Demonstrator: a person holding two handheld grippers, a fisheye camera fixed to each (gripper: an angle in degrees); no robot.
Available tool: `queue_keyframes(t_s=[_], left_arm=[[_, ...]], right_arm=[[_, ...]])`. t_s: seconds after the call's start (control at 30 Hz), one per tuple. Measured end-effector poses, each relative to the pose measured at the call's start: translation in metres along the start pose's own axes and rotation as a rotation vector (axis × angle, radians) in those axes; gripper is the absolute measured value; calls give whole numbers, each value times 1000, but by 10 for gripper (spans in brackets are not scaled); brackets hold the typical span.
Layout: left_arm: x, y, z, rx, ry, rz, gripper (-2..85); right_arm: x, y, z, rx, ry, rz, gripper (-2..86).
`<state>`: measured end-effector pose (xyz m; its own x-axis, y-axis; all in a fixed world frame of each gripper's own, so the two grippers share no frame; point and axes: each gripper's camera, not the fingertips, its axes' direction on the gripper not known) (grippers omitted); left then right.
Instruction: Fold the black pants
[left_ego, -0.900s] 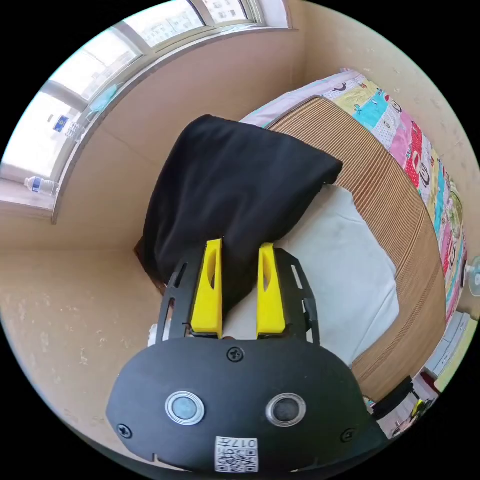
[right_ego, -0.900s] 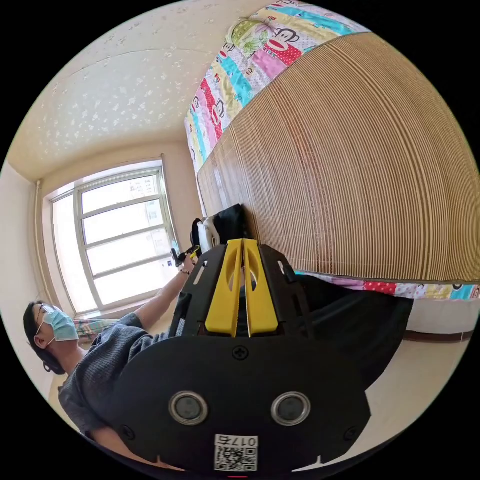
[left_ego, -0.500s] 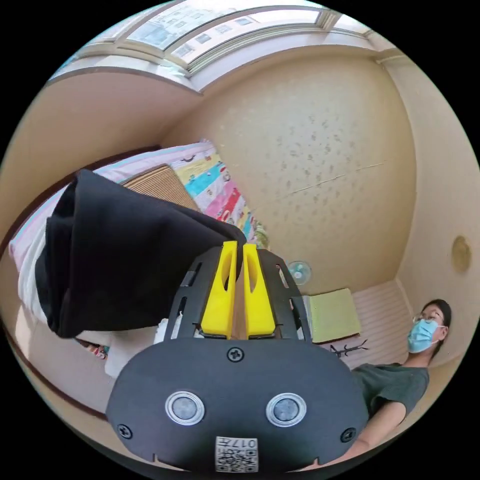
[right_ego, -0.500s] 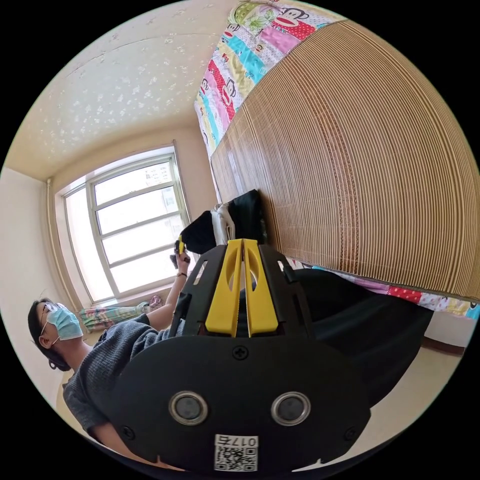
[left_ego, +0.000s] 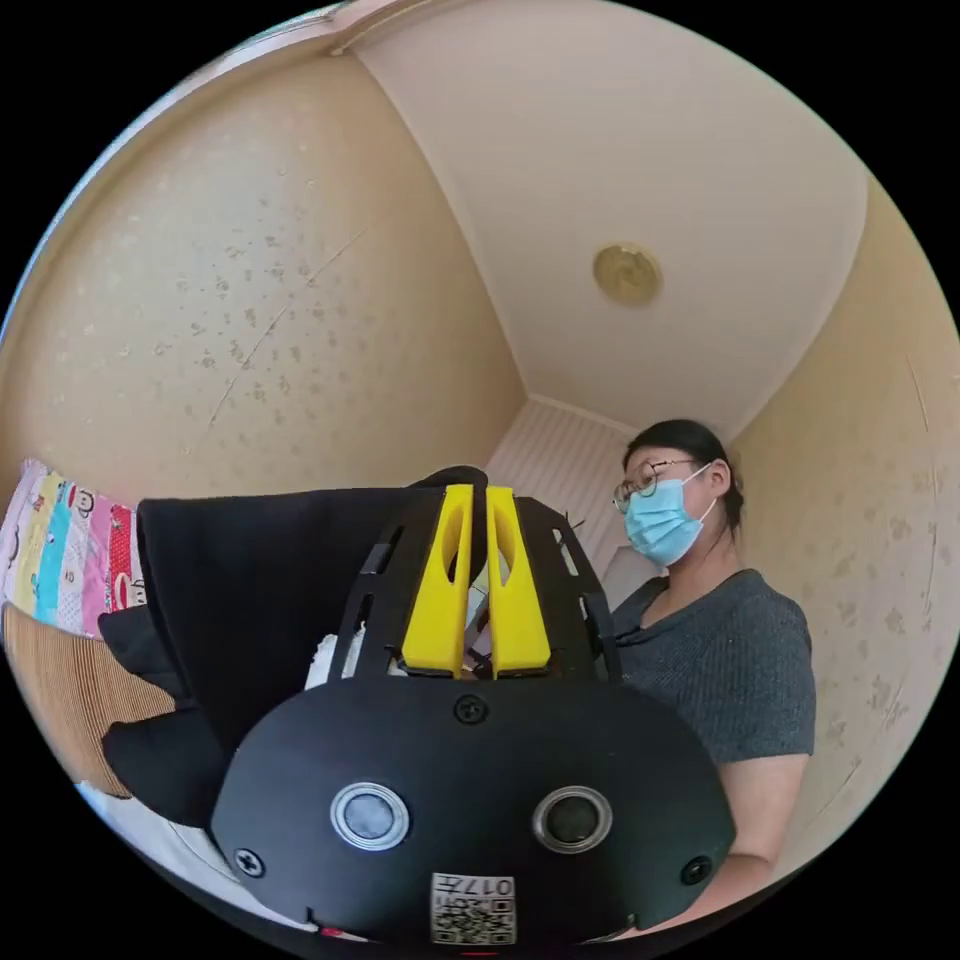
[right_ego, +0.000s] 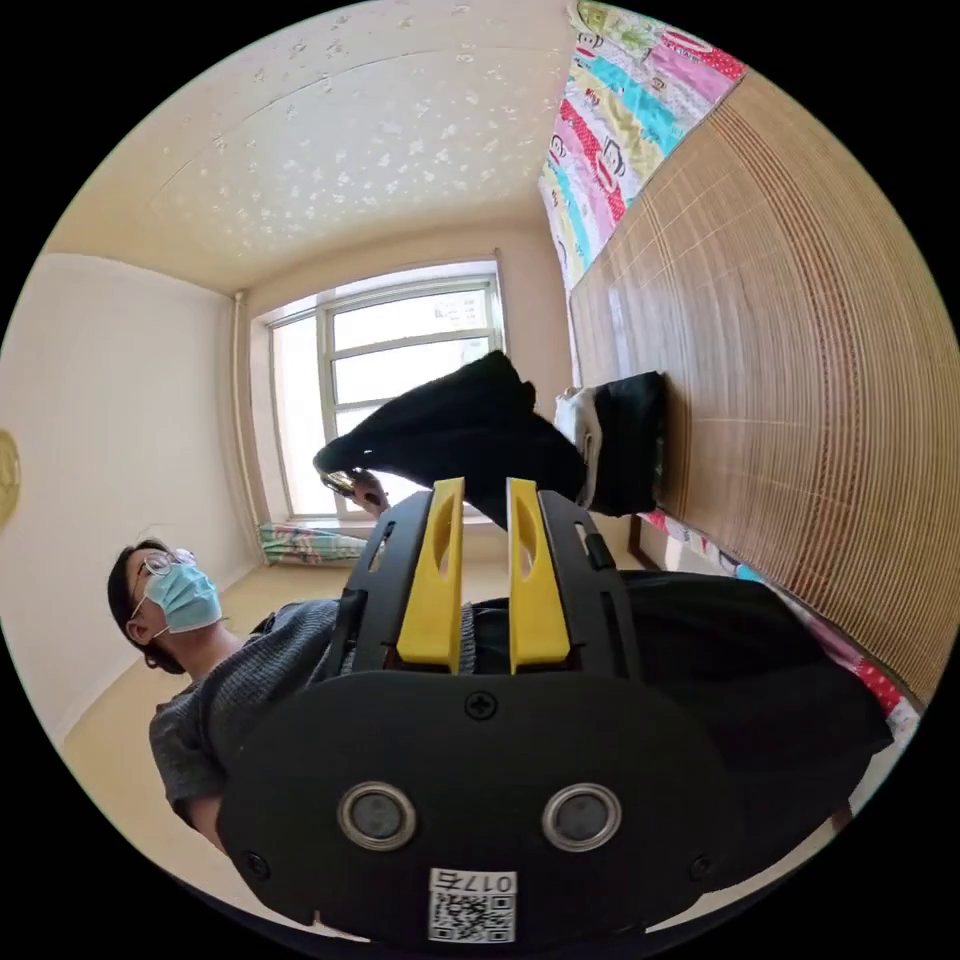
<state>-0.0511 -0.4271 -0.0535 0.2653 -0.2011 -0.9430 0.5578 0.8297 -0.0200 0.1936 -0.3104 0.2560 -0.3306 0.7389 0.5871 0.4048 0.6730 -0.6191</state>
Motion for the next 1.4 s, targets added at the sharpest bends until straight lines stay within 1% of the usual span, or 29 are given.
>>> queue_keyframes(t_s=[0.07,0.1,0.13,0.17,0.2,0.23,0.27,0.3,0.33,0.4,0.43,0.5,0.57,0.6,0.63,0.67,0.73,0.77,0.8,0.87,0.93,0.97,1.0,1.07,1.13,1.2,1.27,1.33,1.4], left_arm=[[51,19,52,-122,94,100,-4],[62,26,67,-150,123,120,-4],[83,45,97,-206,193,158,-4],[100,69,133,-287,282,182,-4],[108,84,152,-332,326,192,-4],[123,115,187,-416,401,205,-4],[134,148,218,-486,459,206,-4],[138,165,232,-514,480,200,-4],[142,197,257,-575,497,178,-3],[140,240,285,-658,478,141,1],[142,263,298,-732,430,154,5],[154,296,320,-898,234,244,15],[160,336,352,-1097,-237,385,32],[158,345,358,-1120,-334,408,31],[152,354,362,-1087,-471,421,31],[145,357,357,-996,-504,417,20],[127,351,344,-850,-421,330,10],[106,341,332,-747,-349,230,9],[95,336,325,-695,-318,181,9],[49,318,300,-518,-216,46,20],[17,303,287,-445,-195,-32,92],[-3,294,283,-428,-174,-72,142],[-12,291,282,-426,-156,-92,166],[-58,287,285,-442,-73,-195,188],[-104,299,297,-527,-26,-344,203],[-146,319,304,-569,82,-466,208],[-195,347,296,-507,271,-609,200],[-225,363,285,-450,364,-688,189],[-250,373,278,-476,303,-748,202]], right_arm=[[12,-5,7,-30,-141,10,165],[19,-9,10,-17,-258,14,193],[24,-15,12,13,-407,4,216],[25,-18,12,33,-488,-11,223],[23,-25,10,84,-648,-66,238],[16,-30,2,145,-750,-122,240],[12,-31,-5,182,-752,-141,241],[-1,-29,-21,226,-697,-185,212],[-15,-23,-39,259,-577,-216,184],[-34,-13,-63,268,-561,-305,142],[-43,-7,-77,263,-634,-356,113],[-69,1,-91,222,-634,-461,68],[-108,11,-98,136,-500,-586,59],[-136,21,-98,81,-418,-697,57],[-163,33,-94,17,-383,-821,54],[-174,40,-90,-22,-375,-885,53],[-212,67,-65,-229,-338,-1085,46],[-218,74,-59,-278,-341,-1118,46],[-226,88,-47,-353,-365,-1179,47],[-231,107,-34,-417,-445,-1248,49],[-231,127,-22,-479,-552,-1299,52],[-231,131,-20,-495,-567,-1307,52],[-231,139,-14,-526,-585,-1323,53],[-228,150,-5,-535,-571,-1335,52],[-222,162,3,-528,-568,-1333,50],[-219,173,7,-548,-615,-1357,50],[-221,186,8,-572,-667,-1413,51],[-230,204,9,-603,-712,-1507,54],[-238,213,13,-667,-793,-1576,56]])
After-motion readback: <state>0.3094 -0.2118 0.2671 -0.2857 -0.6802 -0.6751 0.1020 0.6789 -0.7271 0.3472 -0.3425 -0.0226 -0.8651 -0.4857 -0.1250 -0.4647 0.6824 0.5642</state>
